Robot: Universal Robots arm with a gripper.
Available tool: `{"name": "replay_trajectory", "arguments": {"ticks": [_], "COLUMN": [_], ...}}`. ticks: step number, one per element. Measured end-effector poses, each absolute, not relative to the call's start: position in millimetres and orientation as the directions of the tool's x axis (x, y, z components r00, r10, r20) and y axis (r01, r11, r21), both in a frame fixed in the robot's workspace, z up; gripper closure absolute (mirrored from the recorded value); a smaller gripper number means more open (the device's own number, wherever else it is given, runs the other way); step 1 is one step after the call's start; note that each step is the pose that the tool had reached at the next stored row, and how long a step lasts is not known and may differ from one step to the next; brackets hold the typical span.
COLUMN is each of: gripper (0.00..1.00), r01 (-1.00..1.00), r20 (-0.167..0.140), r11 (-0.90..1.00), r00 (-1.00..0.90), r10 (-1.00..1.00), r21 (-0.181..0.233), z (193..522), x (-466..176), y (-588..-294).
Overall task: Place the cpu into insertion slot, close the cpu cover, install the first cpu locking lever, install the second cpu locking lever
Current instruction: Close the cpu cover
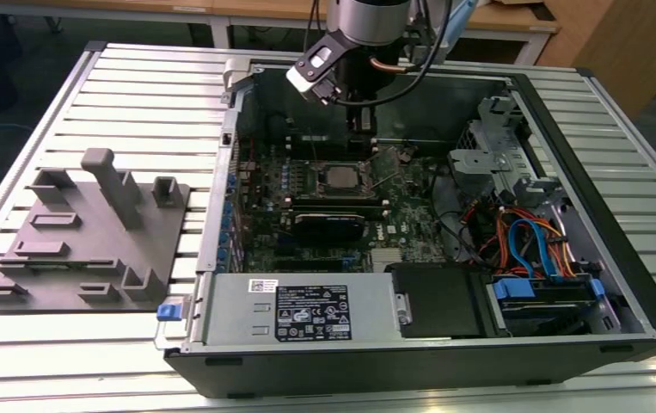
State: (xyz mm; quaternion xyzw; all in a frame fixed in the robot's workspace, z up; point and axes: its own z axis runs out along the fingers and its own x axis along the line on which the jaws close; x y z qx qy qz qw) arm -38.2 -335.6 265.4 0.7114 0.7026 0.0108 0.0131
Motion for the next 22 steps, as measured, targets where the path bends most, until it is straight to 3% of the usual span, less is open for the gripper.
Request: {"name": "replay_trajectory", "arguments": {"ticks": [22], "gripper": [0.90], "r01": [0.999], "r20": [-0.003], "r11": [-0.015], "r00": [0.015], "r10": [1.000], "r21": [0.029], "z": [274.3], "x": [-37.7], "y": [-335.6]}}
